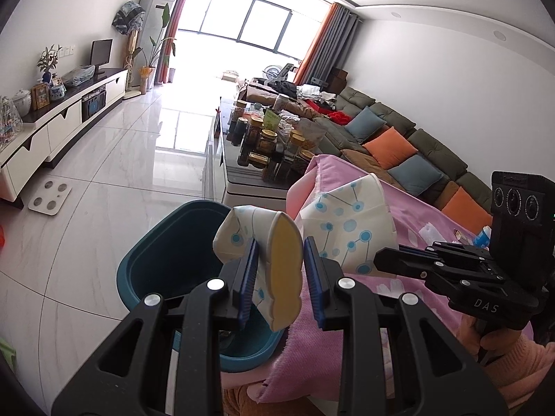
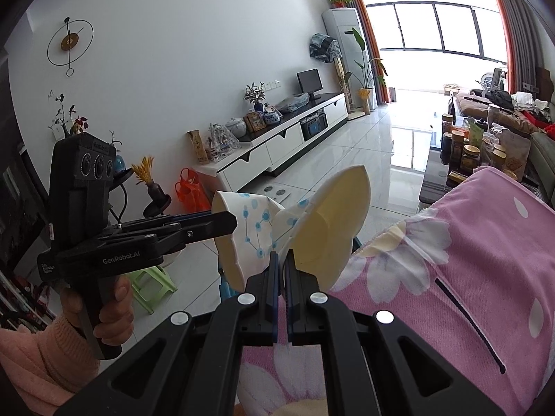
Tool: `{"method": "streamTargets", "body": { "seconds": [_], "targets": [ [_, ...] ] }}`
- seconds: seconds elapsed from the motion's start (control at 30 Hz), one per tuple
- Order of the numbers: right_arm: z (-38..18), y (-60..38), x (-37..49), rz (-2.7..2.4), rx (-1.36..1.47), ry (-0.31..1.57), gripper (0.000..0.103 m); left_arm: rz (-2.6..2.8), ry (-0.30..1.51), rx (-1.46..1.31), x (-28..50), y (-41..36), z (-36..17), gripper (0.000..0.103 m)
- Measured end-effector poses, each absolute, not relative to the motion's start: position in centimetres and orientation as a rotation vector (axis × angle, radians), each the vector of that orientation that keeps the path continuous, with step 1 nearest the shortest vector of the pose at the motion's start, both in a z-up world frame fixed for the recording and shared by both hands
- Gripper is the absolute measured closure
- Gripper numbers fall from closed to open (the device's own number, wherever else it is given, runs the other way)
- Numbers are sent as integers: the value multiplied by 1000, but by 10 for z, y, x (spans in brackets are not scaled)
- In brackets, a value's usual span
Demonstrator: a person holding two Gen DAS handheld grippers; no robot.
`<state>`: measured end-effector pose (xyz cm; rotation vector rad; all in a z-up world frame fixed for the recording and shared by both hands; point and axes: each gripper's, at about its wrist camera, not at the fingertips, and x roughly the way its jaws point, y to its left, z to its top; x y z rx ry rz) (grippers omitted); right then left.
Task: Collect trash
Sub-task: 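Lift both held paper cups and carry them toward the teal bin, then lower both cups into the teal bin and open both tools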
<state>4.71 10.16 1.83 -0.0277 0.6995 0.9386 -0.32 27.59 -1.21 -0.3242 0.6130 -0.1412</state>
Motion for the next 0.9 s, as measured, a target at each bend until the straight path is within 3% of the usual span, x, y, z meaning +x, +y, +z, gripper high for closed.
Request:
{"method": "streamTargets", "body": {
  "seconds": [0.9],
  "targets": [
    [-21,162,79,950,-99,888,100,-46,723,-363,47,293,-65,75]
  ]
}}
